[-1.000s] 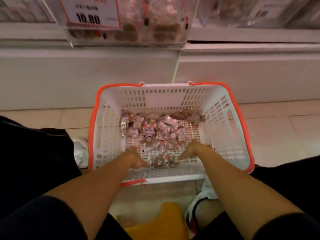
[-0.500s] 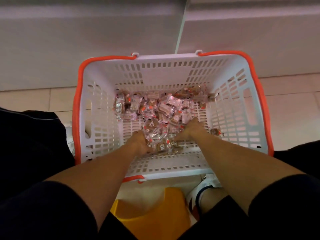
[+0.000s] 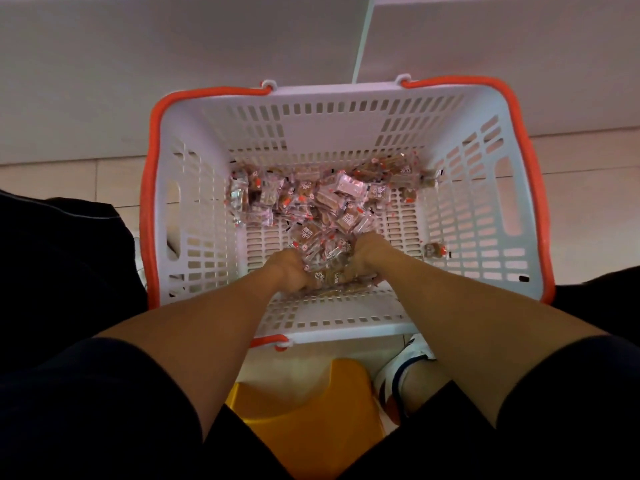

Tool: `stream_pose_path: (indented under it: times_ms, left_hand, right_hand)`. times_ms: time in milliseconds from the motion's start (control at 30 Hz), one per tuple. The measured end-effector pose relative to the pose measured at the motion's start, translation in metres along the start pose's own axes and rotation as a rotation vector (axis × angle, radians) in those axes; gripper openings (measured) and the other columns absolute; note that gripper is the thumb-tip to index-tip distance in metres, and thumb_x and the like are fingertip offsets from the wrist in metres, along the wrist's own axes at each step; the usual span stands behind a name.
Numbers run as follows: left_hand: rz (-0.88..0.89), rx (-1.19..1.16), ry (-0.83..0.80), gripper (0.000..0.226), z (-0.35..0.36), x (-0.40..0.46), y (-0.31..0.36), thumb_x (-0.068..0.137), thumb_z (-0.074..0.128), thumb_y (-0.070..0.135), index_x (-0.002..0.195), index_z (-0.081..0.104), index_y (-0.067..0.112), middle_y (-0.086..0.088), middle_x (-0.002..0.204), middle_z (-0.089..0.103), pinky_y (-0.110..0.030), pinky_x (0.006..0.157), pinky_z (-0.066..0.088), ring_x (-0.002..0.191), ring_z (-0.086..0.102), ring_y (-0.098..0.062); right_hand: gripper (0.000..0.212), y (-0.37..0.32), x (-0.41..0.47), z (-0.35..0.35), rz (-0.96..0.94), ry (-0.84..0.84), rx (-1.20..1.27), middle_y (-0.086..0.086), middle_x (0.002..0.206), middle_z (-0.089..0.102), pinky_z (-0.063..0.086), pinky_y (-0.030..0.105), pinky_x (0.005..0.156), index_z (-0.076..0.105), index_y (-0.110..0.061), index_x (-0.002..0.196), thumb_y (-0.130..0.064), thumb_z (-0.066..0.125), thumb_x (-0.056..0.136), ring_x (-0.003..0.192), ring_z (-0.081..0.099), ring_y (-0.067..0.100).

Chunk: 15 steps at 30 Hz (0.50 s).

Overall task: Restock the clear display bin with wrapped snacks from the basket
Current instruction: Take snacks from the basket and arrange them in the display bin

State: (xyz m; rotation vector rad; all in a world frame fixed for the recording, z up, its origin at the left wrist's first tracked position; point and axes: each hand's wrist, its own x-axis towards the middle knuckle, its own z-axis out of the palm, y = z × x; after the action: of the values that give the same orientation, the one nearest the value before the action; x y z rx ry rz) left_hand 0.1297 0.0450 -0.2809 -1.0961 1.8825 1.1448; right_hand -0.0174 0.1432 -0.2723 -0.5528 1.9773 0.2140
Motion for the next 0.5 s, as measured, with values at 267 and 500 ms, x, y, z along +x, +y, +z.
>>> stream_pose_path:
  times_ms: [267,500]
  left_hand:
    - [-0.119,-0.129,-0.240,0.053,-0.014,-0.003,0.001,0.073,0.085,0.038,0.112,0.059,0.012,-0.004,0.107,0.065,-0.033,0.077,0.059,0.098,0.065,-0.020]
    - [-0.113,-0.150,-0.221,0.044,-0.032,-0.021,-0.001,0.077,0.077,0.050,0.078,0.062,0.010,0.000,0.055,0.065,-0.025,0.052,0.056,0.047,0.061,-0.011]
  right_hand:
    - [0.028,0.012,-0.007,-0.015,0.036,-0.165,0.310,0.019,0.099,0.074,0.061,0.042,0.080,0.061,-0.001,0.108,-0.004,0.075,0.084,0.086,0.074,0.028]
    - [0.037,0.007,-0.029,-0.034,-0.057,-0.142,0.301,0.017,0.097,0.070,0.051,0.032,0.073,0.066,-0.004,0.116,-0.010,0.079,0.082,0.063,0.054,0.017]
